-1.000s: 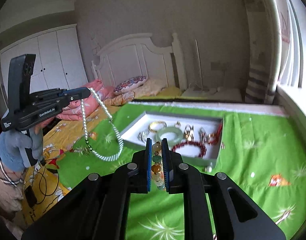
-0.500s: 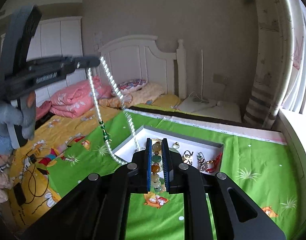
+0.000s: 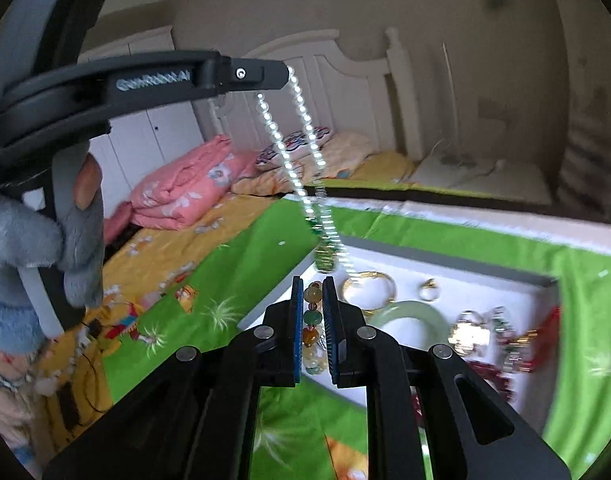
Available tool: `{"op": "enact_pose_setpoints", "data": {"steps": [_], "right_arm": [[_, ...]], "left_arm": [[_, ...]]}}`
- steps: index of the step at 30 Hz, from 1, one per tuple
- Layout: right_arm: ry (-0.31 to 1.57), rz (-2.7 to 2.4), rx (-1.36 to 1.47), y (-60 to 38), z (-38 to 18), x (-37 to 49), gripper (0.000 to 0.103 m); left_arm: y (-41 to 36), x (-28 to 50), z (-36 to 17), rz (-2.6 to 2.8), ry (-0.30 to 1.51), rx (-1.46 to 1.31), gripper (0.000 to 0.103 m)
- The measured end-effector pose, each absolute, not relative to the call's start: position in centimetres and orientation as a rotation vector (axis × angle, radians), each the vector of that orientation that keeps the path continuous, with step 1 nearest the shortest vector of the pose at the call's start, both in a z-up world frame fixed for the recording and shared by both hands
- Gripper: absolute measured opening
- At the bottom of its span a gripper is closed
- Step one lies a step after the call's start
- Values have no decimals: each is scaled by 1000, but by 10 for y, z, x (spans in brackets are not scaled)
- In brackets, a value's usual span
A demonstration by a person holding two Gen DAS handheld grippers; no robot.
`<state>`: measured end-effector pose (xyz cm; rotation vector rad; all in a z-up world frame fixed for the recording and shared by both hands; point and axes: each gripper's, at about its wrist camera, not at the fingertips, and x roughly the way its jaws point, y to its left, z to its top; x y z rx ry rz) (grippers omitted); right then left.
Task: Organize jewelry
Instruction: 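Carry the bead necklace into the tray with the right tool while the left tool carries the pearl necklace there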
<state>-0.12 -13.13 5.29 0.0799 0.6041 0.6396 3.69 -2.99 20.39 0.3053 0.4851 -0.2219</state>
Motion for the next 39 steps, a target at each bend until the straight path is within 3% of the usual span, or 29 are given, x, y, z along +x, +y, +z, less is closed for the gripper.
{"op": "enact_pose_setpoints", "data": {"steps": [6,19,30,37,38,39], "right_arm": [[759,557,-40,-123,8,12,15],[802,568,37,-147,1,1,15],[794,552,91,-155,2,5,15],[805,512,132,-164,1,12,16],[808,501,148,-167,1,10,16],[808,496,166,-170,2,9,17]], "left_arm": [[-46,58,166,-277,552,315,7],[-72,85,62,-382,747,413,7],[-47,-1,60,-625,607,483,7],[-36,61,64,-434,652,371,9],[-35,75,62,-414,673,334,16],[-35,85,61,-401,692,317,38]]}}
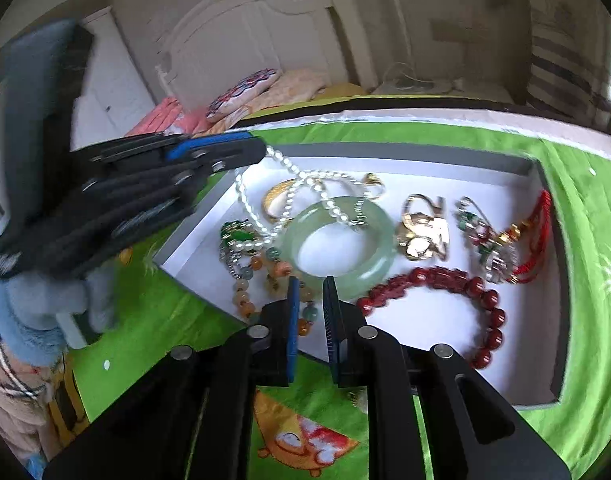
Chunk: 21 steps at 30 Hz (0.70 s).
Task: Organize jewelry
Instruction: 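Carry the bead necklace into the tray with the right tool while the left tool carries the pearl necklace there, then grasp a pearl earring with the left tool while the right tool grasps another pearl earring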
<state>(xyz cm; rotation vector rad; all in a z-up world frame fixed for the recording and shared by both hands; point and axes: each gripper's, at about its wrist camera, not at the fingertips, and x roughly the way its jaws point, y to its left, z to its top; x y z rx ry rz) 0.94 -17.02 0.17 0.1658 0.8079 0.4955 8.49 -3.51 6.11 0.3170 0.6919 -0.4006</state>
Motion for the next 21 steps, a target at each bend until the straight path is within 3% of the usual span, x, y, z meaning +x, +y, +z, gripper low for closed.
{"op": "enact_pose_setpoints", "data": {"steps": [2,10,14,17,21], "right_arm": [[800,491,208,-180,4,4,18],[694,473,299,-230,31,-42,26],[668,405,295,-261,33,-63,27],[681,320,298,-288,29,-75,27],[695,235,302,-309,22,-85,27]], "left_arm": [[-37,108,52,-351,755,295,74],[-17,115,38,-239,841,241,78],[6,84,56,-173,753,191,88],[19,44,74,-123,649,162,101],[19,-8,78,-126,612,144,101]]}}
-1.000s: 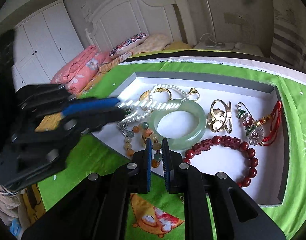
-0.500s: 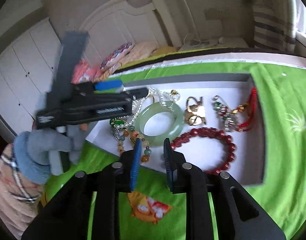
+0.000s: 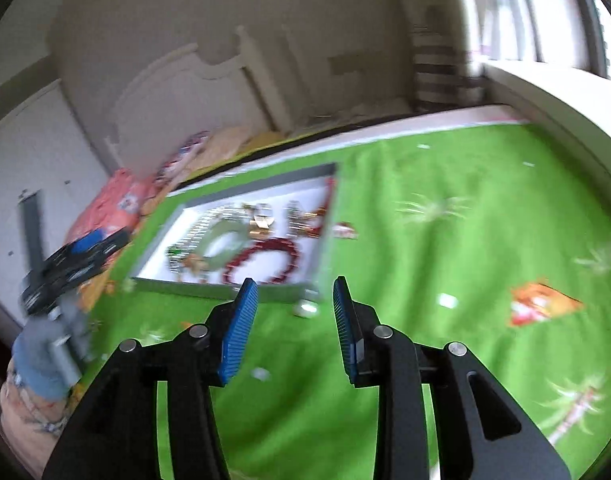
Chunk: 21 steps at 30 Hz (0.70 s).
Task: Organize jewelry
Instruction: 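Grasp a pearl earring with the left tool while the right tool grasps another pearl earring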
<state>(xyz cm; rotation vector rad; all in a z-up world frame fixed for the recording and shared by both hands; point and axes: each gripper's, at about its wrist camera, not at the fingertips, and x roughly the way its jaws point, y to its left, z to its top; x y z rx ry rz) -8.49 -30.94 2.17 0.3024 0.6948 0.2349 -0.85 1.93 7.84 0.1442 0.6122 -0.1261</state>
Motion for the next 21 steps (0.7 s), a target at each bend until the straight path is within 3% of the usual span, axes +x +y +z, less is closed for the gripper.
{"op": "enact_pose_setpoints", "data": {"steps": [8,21], "right_arm": [[773,187,193,-295,1,-91,27],[883,93,-30,-243,-12,-50,27]], "left_arm": [[-18,-69,45,-218,693,116,101],[-54,-67,23,-218,735,227,101]]}}
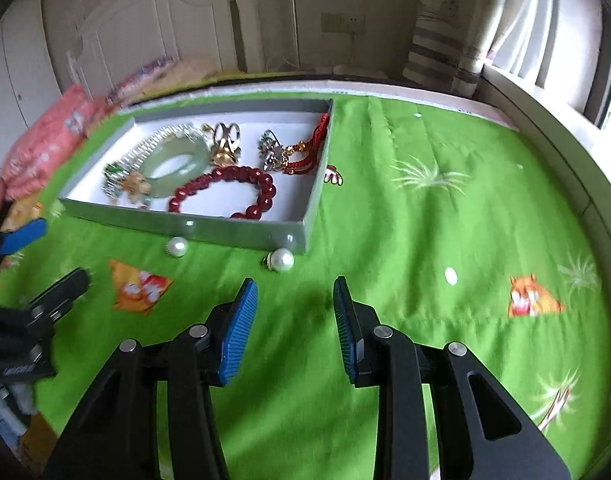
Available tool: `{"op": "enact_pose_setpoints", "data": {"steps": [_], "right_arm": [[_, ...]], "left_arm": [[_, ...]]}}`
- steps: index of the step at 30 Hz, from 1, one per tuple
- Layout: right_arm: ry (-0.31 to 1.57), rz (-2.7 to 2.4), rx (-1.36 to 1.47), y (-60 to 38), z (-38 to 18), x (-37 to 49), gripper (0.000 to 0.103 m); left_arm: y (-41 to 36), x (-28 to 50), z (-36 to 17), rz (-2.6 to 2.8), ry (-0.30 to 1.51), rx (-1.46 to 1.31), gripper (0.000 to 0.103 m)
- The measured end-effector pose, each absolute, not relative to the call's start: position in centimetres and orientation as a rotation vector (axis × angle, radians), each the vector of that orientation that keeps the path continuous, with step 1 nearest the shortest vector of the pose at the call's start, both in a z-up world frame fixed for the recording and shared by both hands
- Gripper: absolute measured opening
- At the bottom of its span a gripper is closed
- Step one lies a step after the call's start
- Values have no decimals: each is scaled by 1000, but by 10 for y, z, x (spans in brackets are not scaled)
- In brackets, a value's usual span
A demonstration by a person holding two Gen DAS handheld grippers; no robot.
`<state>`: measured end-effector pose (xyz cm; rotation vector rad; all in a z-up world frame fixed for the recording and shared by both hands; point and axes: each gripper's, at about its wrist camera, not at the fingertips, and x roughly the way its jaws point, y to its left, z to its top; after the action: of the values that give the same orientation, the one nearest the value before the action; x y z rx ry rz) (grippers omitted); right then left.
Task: Organize jewelry
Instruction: 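Grasp a pearl earring with the left tool while the right tool grasps another pearl earring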
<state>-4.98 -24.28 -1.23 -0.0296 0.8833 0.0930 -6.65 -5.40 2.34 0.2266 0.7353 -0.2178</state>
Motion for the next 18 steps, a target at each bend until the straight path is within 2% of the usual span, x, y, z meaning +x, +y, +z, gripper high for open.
{"op": "enact_pose_setpoints", "data": {"steps": [14,18], "right_arm": [[866,78,-87,-225,-14,-37,25],[852,116,-81,-229,-15,-53,14]], "left_arm": [[-56,-68,22,-213,741,247,101],[-62,-69,21,-221,756,266,101]]}}
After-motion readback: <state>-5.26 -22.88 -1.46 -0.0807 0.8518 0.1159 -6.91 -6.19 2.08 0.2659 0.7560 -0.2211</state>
